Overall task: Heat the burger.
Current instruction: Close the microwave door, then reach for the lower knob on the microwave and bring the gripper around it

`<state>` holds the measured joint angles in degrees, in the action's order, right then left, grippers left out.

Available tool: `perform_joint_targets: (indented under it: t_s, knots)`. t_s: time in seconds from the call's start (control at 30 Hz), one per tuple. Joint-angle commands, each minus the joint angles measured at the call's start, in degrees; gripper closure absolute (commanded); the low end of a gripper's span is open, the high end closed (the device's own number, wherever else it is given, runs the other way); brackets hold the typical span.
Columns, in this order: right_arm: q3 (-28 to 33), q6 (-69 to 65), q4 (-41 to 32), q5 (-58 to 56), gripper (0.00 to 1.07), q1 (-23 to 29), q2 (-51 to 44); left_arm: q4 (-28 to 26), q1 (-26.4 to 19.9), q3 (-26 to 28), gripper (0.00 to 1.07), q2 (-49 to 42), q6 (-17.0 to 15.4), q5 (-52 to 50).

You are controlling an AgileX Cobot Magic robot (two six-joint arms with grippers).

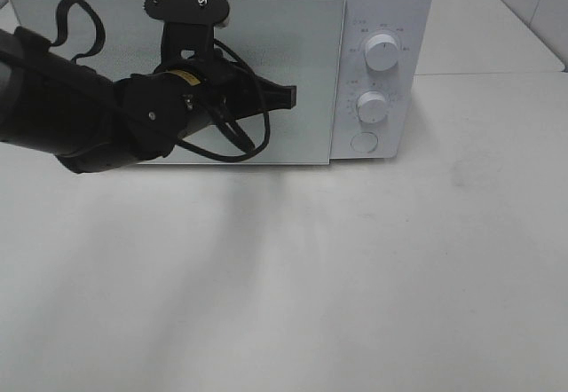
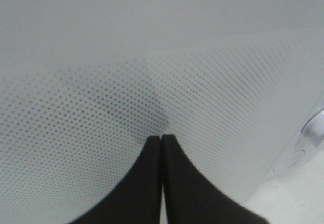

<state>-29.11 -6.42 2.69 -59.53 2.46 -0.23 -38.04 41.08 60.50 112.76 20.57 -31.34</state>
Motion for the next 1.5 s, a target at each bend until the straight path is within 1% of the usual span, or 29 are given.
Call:
perform_joint_targets:
  t_s: [0.03, 0.23, 0.37, 0.4, 0.43, 0.57, 0.63, 0.67, 0.7, 0.73, 0.77, 0.93, 0.97, 1.0, 1.07, 1.1, 1.13, 1.17, 1.2, 1.23, 1.27, 1.3, 1.33, 1.37, 1.4, 1.43, 1.47, 1.5]
  knots:
    - [0.1, 0.6, -0.1, 0.1, 0.32, -0.4, -1.5, -2.1, -1.1, 4.5, 1.07, 1.6, 0.7, -4.4]
    - [0.1, 0.6, -0.1, 0.1, 0.32, -0.4, -1.5, -2.2, -1.8, 7.6, 1.07, 3.1, 0.9, -3.4]
    - [0.1, 0.6, -0.1, 0.1, 0.32, -0.4, -1.5, -2.1, -1.8, 7.4, 1.07, 2.9, 1.5, -2.5]
    - [0.1, 0.6, -0.1, 0.1, 0.32, -0.4, -1.5, -2.1, -1.7, 7.3, 1.07, 2.7, 2.2, -1.8]
    - [0.1, 0.6, -0.1, 0.1, 0.32, -0.4, -1.5, -2.1, -1.1, 7.3, 1.07, 2.3, 3.6, 1.6]
    - [0.1, 0.6, -0.1, 0.1, 0.32, -0.4, -1.5, -2.1, -0.4, 7.3, 1.07, 1.6, 4.2, 5.0]
    - [0.1, 0.6, -0.1, 0.1, 0.32, -0.4, -1.5, -1.7, 0.7, 7.3, 1.07, 0.6, 6.6, 7.9]
    - [0.1, 0.6, -0.1, 0.1, 0.32, -0.4, -1.5, -1.7, 0.7, 7.3, 1.07, 0.6, 6.6, 7.9]
    - [0.1, 0.6, -0.1, 0.1, 0.32, -0.4, -1.5, -1.8, 1.4, 7.3, 1.07, -0.3, 8.1, 9.7]
    - [0.1, 0.6, -0.1, 0.1, 0.32, -0.4, -1.5, -1.8, 1.4, 7.3, 1.07, -0.3, 8.1, 9.7]
    - [0.1, 0.6, -0.1, 0.1, 0.32, -0.4, -1.5, -1.8, 1.9, 7.3, 1.07, -1.1, 9.1, 11.7]
    - [0.1, 0.6, -0.1, 0.1, 0.32, -0.4, -1.5, -2.2, 2.3, 7.3, 1.07, -2.6, 9.2, 16.0]
    - [0.1, 0.6, -0.1, 0.1, 0.32, -0.4, -1.5, -3.3, 2.3, 7.2, 1.07, -3.0, 9.2, 19.0]
    - [0.1, 0.6, -0.1, 0.1, 0.32, -0.4, -1.5, -3.3, 2.3, 7.2, 1.07, -3.0, 9.2, 19.0]
    - [0.1, 0.6, -0.1, 0.1, 0.32, -0.4, -1.5, -4.2, 2.3, 5.2, 1.07, -4.2, 9.2, 20.3]
    - [0.1, 0.6, -0.1, 0.1, 0.32, -0.4, -1.5, -4.2, 2.3, 5.2, 1.07, -4.2, 9.2, 20.3]
    - [0.1, 0.6, -0.1, 0.1, 0.32, -0.3, -1.5, -4.6, 2.3, 2.9, 1.05, -5.7, 9.1, 20.6]
    - [0.1, 0.6, -0.1, 0.1, 0.32, -0.3, -1.5, -4.9, 2.3, 1.8, 1.04, -6.3, 8.9, 20.7]
    - [0.1, 0.6, -0.1, 0.1, 0.32, -0.3, -1.5, -4.9, 2.3, 1.8, 1.04, -6.3, 8.9, 20.7]
    - [0.1, 0.6, -0.1, 0.1, 0.32, -0.3, -1.5, -5.2, 2.3, -1.1, 1.00, -8.2, 8.9, 21.0]
    - [0.1, 0.6, -0.1, 0.1, 0.32, -0.3, -1.5, -5.2, 2.3, -2.5, 0.97, -9.0, 8.9, 21.2]
    - [0.1, 0.6, -0.1, 0.1, 0.32, -0.3, -1.5, -5.2, 2.3, -2.5, 0.97, -9.0, 8.9, 21.2]
    - [0.1, 0.6, -0.1, 0.1, 0.32, -0.3, -1.5, -5.2, 2.3, -4.7, 0.88, -11.1, 8.9, 22.1]
    - [0.1, 0.6, -0.1, 0.1, 0.32, -0.3, -1.5, -5.2, 2.3, -5.7, 0.79, -12.0, 8.9, 23.0]
    - [0.1, 0.6, -0.1, 0.1, 0.32, -0.3, -1.5, -5.2, 2.3, -5.7, 0.79, -12.0, 8.9, 23.0]
    - [0.1, 0.6, -0.1, 0.1, 0.32, -0.3, -1.5, -5.2, 2.3, -7.3, 0.58, -13.3, 9.0, 25.2]
    - [0.1, 0.6, -0.1, 0.1, 0.32, -0.3, -1.5, -5.2, 2.2, -7.8, 0.44, -14.0, 9.1, 26.8]
    - [0.1, 0.6, -0.1, 0.1, 0.32, -0.3, -1.5, -5.2, 2.2, -7.8, 0.44, -14.0, 9.1, 26.8]
